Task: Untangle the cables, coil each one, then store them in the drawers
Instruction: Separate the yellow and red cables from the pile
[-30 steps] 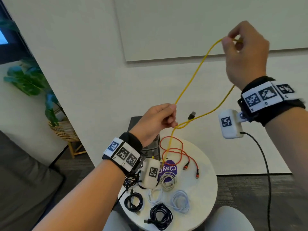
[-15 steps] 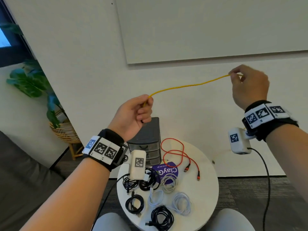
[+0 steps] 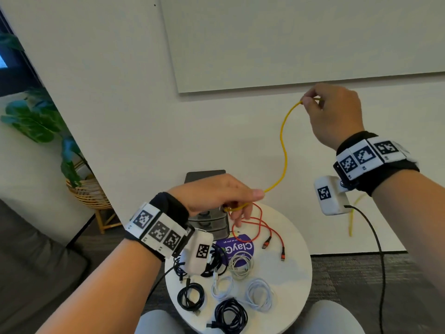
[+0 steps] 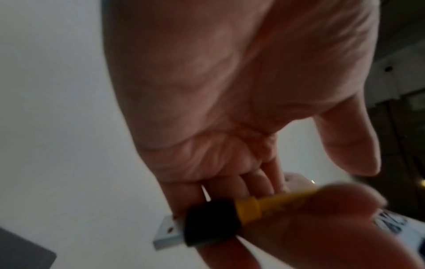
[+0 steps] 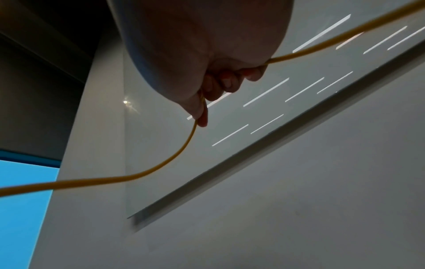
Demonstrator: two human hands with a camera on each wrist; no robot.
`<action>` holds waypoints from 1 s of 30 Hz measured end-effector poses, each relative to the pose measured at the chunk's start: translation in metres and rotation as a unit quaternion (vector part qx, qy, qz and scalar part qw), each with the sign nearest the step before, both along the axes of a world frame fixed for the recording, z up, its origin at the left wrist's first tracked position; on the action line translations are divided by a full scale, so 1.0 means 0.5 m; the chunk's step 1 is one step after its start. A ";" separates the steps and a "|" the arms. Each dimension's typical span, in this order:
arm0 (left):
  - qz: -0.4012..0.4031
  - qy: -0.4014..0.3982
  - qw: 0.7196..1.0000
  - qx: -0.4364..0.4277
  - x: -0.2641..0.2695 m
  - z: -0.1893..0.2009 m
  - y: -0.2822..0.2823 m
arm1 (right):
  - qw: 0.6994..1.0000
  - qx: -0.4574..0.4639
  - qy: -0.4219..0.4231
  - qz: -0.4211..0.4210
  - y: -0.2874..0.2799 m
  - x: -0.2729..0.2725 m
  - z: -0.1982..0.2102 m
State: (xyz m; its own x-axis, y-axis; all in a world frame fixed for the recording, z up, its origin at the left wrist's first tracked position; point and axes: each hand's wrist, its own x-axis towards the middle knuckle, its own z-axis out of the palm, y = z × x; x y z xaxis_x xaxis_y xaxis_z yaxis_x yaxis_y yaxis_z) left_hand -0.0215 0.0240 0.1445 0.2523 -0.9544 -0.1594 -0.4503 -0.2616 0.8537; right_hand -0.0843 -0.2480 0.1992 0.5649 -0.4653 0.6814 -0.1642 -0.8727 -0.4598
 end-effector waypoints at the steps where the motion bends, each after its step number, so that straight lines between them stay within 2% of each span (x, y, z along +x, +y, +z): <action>1: -0.003 -0.022 0.999 0.027 -0.010 -0.001 -0.009 | 1.000 0.003 0.001 -0.003 0.006 0.002 0.000; 4: -0.004 -0.062 0.996 0.070 -0.025 -0.023 -0.034 | 1.000 0.004 0.016 -0.014 0.025 0.015 -0.011; 8: 0.016 -0.094 0.994 0.051 -0.027 -0.049 -0.050 | 0.998 -0.015 0.055 -0.026 0.058 0.037 -0.034; 13: 0.078 0.009 0.997 -0.015 -0.019 -0.057 -0.040 | 0.997 -0.045 0.064 -0.017 0.075 0.042 -0.038; 16: 0.059 0.097 0.991 -0.070 -0.014 -0.035 -0.018 | 0.994 -0.078 0.076 -0.031 0.073 0.046 -0.031; 18: 0.041 0.207 0.966 -0.150 -0.011 -0.012 -0.005 | 0.990 -0.091 0.096 -0.041 0.060 0.048 -0.037; 21: 0.073 0.345 0.889 -0.290 0.003 0.012 0.006 | 0.986 -0.054 0.155 0.022 0.038 0.044 -0.059; 23: 0.135 0.351 0.856 -0.354 0.021 0.018 0.002 | 0.963 -0.023 0.243 0.115 0.040 0.036 -0.072; 26: 0.238 0.340 0.804 -0.426 0.050 0.012 -0.003 | 0.905 0.001 0.357 0.231 0.072 0.018 -0.080; 28: 0.272 0.356 0.760 -0.471 0.067 0.003 -0.008 | 0.875 0.031 0.372 0.307 0.103 0.009 -0.075; 29: 0.289 0.363 0.746 -0.478 0.074 -0.003 -0.011 | 0.860 0.038 0.376 0.343 0.121 0.006 -0.071; 30: 0.311 0.360 0.743 -0.471 0.079 -0.010 -0.017 | 0.845 0.038 0.381 0.374 0.142 0.003 -0.065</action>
